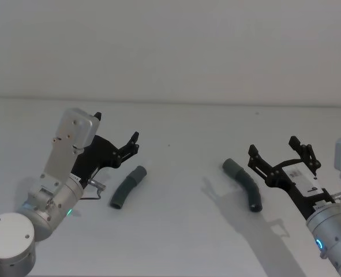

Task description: Use both hands to pick up one end of the pipe from the table, align the ends, and insert them.

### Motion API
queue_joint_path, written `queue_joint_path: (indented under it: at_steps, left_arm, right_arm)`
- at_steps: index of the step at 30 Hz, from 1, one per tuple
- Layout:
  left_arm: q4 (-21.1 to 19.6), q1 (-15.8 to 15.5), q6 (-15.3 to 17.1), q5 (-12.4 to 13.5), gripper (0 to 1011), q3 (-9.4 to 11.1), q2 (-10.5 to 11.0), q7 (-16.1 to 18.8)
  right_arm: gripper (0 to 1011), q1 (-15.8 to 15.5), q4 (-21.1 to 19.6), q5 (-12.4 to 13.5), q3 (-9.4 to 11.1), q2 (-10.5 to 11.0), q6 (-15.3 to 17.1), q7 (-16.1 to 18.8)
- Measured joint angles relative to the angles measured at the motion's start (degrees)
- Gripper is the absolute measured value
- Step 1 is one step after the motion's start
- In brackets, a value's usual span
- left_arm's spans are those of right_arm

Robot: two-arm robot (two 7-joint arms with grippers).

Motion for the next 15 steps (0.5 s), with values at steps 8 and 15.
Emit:
queue_joint_path:
  at_steps: [8,15]
  left_arm:
    - [0.0,0.0,0.0,0.0,1001,0.0,0.0,0.0]
    - [0.0,0.0,0.0,0.0,1002,0.0,0.0,0.0]
  right_arm:
    - [1001,0.0,0.0,0.0,0.0,0.0,0.0,0.0]
    - [1001,0.0,0.0,0.0,0.0,0.0,0.0,0.0]
